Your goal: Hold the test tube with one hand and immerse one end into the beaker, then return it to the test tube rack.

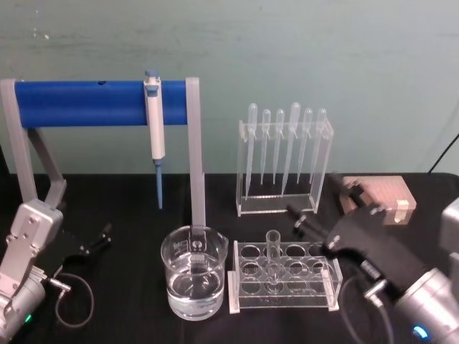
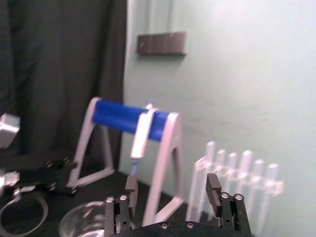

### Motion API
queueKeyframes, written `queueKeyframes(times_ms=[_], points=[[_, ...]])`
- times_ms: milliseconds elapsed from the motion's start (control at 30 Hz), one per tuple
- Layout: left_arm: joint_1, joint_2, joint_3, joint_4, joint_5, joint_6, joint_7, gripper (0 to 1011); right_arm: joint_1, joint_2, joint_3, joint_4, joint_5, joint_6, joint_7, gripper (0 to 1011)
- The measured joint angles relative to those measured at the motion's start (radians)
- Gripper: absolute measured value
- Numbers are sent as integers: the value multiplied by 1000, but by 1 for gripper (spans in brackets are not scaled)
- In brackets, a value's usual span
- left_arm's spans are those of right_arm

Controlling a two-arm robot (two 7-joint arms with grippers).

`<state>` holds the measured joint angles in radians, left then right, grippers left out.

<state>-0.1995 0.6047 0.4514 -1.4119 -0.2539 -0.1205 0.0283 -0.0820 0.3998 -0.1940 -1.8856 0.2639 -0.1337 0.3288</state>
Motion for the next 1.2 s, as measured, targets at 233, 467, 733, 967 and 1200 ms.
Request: queueKeyframes(times_ms=[233, 467, 733, 967, 1200], points=[[0, 0, 0, 0, 0, 0, 0, 1000, -44, -3, 80, -19, -27, -20, -61, 1004], [0, 0, 0, 0, 0, 0, 0, 1000, -66, 9, 120, 30, -174, 12, -140, 1004], [0, 0, 0, 0, 0, 0, 0, 1000, -72, 32, 121, 95, -335, 54, -193, 1004], [0, 0, 0, 0, 0, 0, 0, 1000, -64, 32, 117, 144, -399, 85, -199, 1004], [0, 0, 0, 0, 0, 0, 0, 1000, -58, 19, 123, 163, -411, 91, -184, 1004]])
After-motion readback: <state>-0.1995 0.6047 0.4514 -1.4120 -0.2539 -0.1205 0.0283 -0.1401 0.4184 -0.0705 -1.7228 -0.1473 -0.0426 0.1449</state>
